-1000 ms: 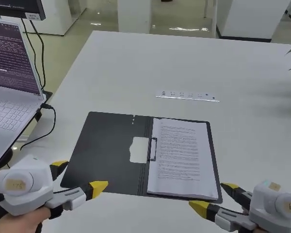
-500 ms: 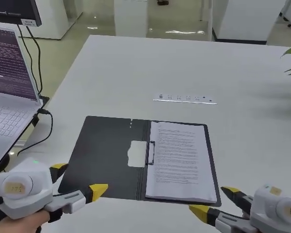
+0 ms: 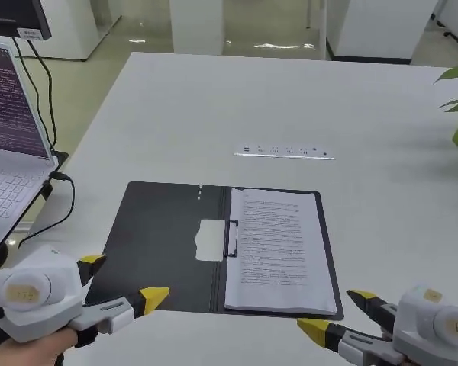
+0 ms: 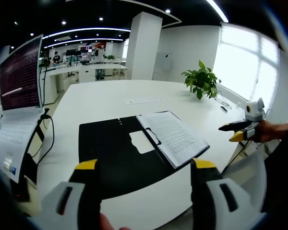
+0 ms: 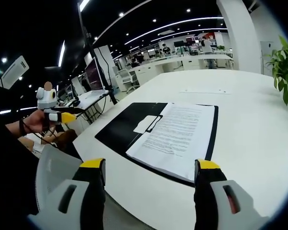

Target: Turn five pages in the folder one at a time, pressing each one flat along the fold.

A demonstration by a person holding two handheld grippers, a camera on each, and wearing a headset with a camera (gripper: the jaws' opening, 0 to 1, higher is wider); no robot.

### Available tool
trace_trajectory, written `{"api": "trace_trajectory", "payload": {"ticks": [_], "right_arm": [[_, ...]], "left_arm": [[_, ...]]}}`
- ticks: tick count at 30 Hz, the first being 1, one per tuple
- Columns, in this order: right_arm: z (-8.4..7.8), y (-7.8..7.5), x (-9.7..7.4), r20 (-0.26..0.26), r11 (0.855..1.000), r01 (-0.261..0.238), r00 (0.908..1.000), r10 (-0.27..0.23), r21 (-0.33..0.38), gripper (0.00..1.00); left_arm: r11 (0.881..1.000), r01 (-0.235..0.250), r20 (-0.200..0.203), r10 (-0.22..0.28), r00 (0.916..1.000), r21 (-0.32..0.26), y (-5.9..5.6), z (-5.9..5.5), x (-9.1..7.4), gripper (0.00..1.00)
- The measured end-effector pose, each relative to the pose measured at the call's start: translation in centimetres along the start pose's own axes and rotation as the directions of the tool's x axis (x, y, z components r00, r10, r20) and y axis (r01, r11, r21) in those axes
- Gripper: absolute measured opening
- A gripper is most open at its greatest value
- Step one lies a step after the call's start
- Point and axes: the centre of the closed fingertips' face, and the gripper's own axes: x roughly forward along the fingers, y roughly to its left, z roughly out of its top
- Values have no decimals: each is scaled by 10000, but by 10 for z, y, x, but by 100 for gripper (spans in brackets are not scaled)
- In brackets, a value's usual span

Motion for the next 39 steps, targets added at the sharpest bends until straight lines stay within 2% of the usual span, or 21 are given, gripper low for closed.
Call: {"api": "trace_trajectory", "payload": {"ticks": [10, 18, 23, 25, 33, 39], "right_arm": [[2, -6, -3, 81, 9999, 134, 9999, -135, 87, 75], [0, -6, -5, 13, 9998, 204, 9998, -204, 6, 76], [2, -6, -5, 31, 9997, 235, 9997, -235, -27, 75], [2, -5, -6, 27, 9997, 250, 9997, -250, -32, 75], [2, -5, -7, 116, 9994, 331, 9994, -331, -9, 75], [1, -6, -9, 96, 9993, 362, 9993, -362, 67, 76]], "left_arm": [[9998, 173, -116, -172, 9998, 70, -3, -2, 7, 77], [9998, 123, 5, -123, 9999, 128, 3, 2, 7, 77], [9996, 196, -70, -195, 9998, 192, 2, 0, 6, 77], [9994, 276, -129, -274, 9995, 225, 0, -1, 8, 76], [9943, 966, -627, -937, 9936, 443, -21, -9, 25, 74], [9845, 1545, -854, -1475, 9854, 834, -39, -4, 41, 75]]}}
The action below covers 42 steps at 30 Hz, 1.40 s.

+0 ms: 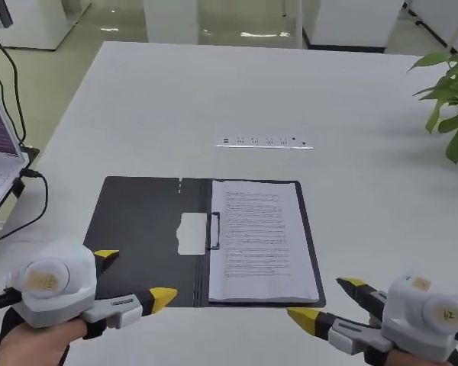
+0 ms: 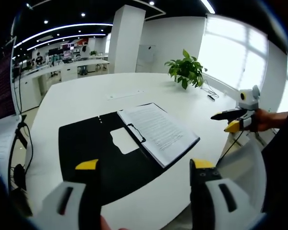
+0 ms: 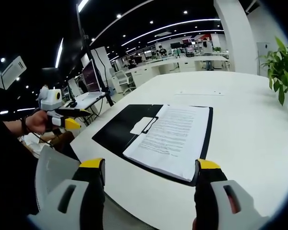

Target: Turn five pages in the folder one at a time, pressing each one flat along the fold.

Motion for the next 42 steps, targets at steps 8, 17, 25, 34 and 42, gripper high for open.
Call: {"api": "trace_trajectory", "payload": {"ticks": [8, 17, 25, 34, 42], "right_arm": [[0, -5, -2, 59, 9998, 113, 9999, -113, 132, 76], [-1, -10, -5, 47, 9992, 245, 9997, -246, 326, 76], [-2, -10, -7, 61, 9983, 249, 9997, -252, 535, 75], [-4, -18, -11, 66, 9970, 391, 9992, -396, 673, 75], [-7, -25, -16, 115, 9950, 503, 9986, -515, 863, 74]], "left_arm": [[9975, 576, -190, -569, 9982, 415, -13, 9, 21, 75], [9892, 1276, -437, -1246, 9912, 727, -31, 15, 44, 73], [9684, 2180, -804, -2093, 9745, 1214, -56, 17, 68, 71], [9406, 2952, -1161, -2786, 9534, 1676, -88, 21, 99, 71], [9209, 3434, -1394, -3214, 9366, 1844, -108, 26, 124, 69]]}}
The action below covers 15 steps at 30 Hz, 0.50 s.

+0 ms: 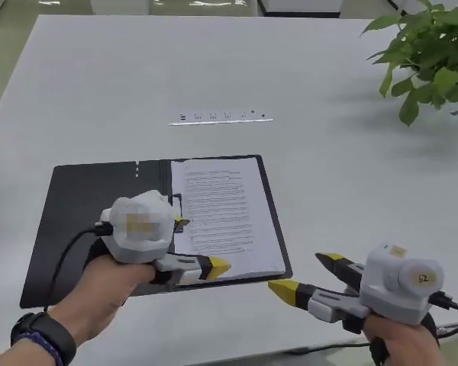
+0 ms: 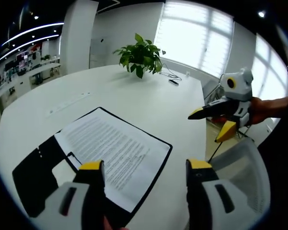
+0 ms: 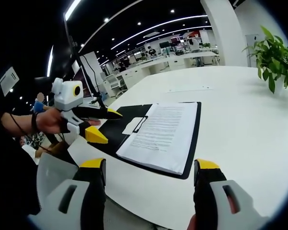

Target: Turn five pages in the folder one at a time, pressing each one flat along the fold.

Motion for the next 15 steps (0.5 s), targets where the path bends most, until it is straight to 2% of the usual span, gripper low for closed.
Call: {"api": "trace_trajectory", "payload": {"ticks": [4, 9, 15], "right_arm": [[-1, -4, -2, 8, 10000, 34, 10000, -34, 85, 74], [-2, -8, -2, -4, 9998, 70, 10000, -70, 170, 73], [-4, -9, 0, -48, 9998, 39, 10000, -38, 178, 73]], "left_arm": [[9998, 163, -108, -162, 9998, 90, -3, 5, 12, 68], [9997, 233, -48, -233, 9997, 16, -4, 14, 28, 68], [9997, 231, -240, -229, 9994, 78, -7, 13, 51, 67]]}}
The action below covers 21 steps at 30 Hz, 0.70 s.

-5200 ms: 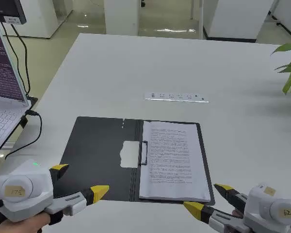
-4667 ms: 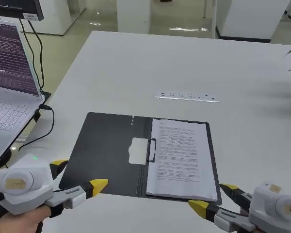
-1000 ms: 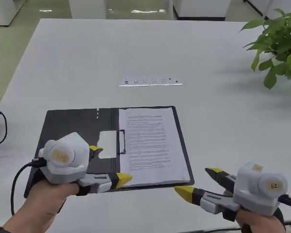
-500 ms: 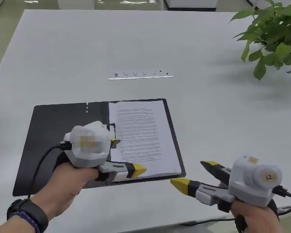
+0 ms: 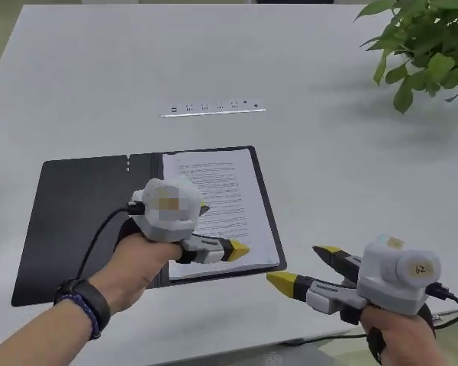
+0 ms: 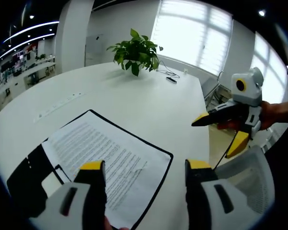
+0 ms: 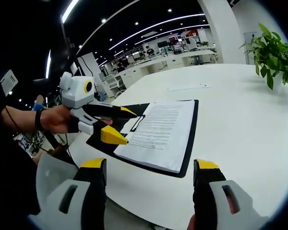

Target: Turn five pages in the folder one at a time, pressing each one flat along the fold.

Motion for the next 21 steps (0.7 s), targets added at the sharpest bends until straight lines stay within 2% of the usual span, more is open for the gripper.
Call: {"api": "trace_trajectory", "payload": {"ticks": [2, 6, 13, 21], "right_arm": [[-1, 0, 1, -24, 10000, -26, 10000, 26, 19, 73], [-4, 2, 4, -165, 10000, -98, 9998, 98, 3, 72], [-7, 1, 4, -223, 9999, -113, 9997, 115, 77, 72], [-12, -7, -1, -308, 9997, 8, 9995, 0, 256, 71]], "left_arm": [[9998, -138, -90, 139, 9999, 105, 0, -3, 10, 66], [9985, -171, -517, 197, 9985, 514, -4, -11, 30, 66], [9982, -365, -753, 399, 9964, 467, -5, -17, 54, 67], [9966, -690, -956, 730, 9927, 447, -8, -23, 80, 69]]}}
